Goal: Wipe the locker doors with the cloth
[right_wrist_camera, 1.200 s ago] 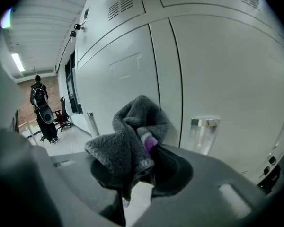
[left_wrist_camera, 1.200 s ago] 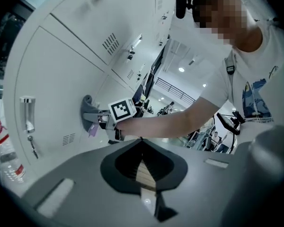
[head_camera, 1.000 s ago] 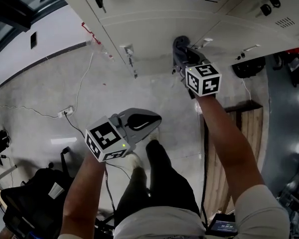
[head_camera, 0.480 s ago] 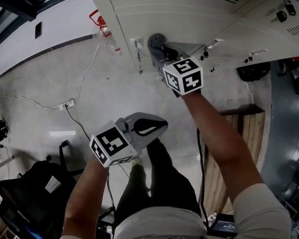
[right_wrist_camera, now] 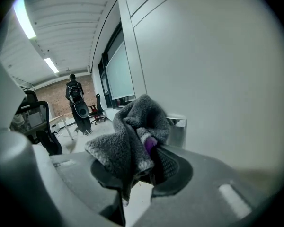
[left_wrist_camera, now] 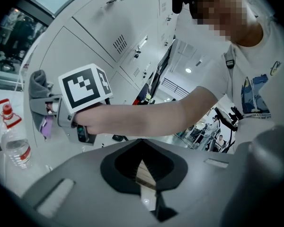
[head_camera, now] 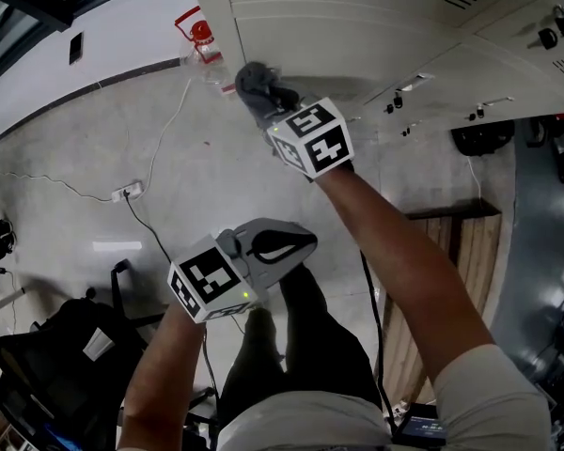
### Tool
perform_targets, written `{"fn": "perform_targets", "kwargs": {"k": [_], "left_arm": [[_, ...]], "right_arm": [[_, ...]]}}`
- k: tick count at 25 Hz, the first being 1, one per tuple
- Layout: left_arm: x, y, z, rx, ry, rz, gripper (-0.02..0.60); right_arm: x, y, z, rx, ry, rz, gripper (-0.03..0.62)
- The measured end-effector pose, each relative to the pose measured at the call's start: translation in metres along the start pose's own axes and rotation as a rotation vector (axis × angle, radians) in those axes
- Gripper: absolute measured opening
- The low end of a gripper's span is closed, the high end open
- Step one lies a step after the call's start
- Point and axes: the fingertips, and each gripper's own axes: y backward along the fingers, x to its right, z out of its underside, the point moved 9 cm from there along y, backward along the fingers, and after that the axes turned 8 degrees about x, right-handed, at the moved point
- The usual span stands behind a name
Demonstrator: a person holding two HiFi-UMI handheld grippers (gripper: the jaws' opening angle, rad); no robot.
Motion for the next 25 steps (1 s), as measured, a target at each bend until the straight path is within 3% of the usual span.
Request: {"fn": "perform_targets", "kwargs": {"k": [6,16,21,25], "left_arm": [[0.001,-0.002,-0.001,-0.003,-0.01,0.008,0.003],[0.001,-0.008,0.003,-0.022,-0.028,0.036,0.003],[-0.002,-0.014,0.001,-0.018,-0.045,0.034,0.004],[-0.003,-0.016,0.001,-0.012,-0.039,0.038,0.003]], "right_arm": [[0.001,0.026,0.006,0.026,0.009,-0.002,0.106],[0.102,0.146,0.059,-0.012,-0.037,0.32,0.104],[0.13,0.153,0.075,-0.043,-0.056,0.389,0.104],[0.131,0.135,0.073,-0.043,-0.061,0.378,0.106]]}}
